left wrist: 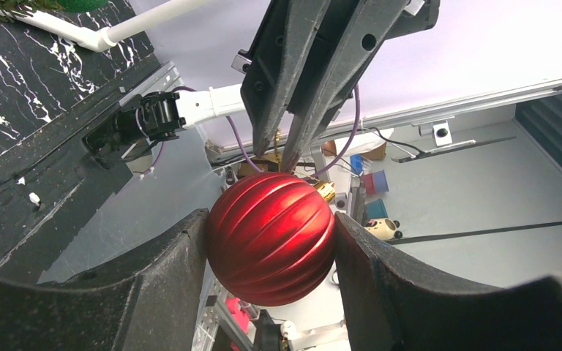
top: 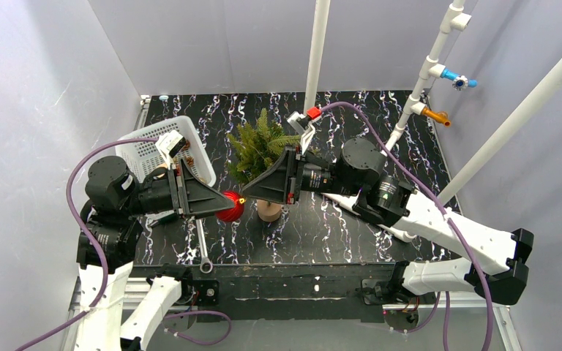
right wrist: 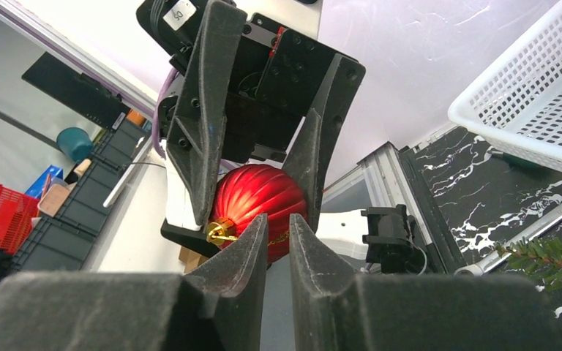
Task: Decorate the small christmas tree
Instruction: Hang the decoration item on the Christmas tree.
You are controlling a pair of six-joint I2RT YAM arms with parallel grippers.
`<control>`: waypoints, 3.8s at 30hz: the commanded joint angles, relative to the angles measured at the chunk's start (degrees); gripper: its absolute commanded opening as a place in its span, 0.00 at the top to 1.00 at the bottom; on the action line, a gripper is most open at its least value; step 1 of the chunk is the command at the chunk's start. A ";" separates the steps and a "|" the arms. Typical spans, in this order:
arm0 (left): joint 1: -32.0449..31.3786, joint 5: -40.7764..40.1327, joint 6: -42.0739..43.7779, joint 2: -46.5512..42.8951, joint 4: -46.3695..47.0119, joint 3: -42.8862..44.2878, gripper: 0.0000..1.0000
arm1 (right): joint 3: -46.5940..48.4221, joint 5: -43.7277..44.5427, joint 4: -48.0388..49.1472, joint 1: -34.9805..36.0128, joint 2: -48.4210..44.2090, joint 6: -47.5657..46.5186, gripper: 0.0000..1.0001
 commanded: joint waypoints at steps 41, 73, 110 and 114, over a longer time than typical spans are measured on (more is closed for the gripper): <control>-0.15 2.76 -0.19 -0.04 4.21 -0.21 1.00 | -1.84 -1.17 7.83 -0.17 -1.85 -2.33 0.59; -0.15 2.76 -0.96 -0.08 5.55 -1.32 1.00 | 0.62 -1.02 7.79 -0.19 -1.59 -3.34 0.72; -0.15 0.12 0.96 0.80 3.16 -1.03 1.00 | -5.96 5.23 5.01 -0.17 -4.69 -1.06 0.99; -0.14 0.54 0.57 0.60 4.09 -1.90 1.00 | -5.66 6.28 4.00 -0.19 -5.14 -1.65 0.99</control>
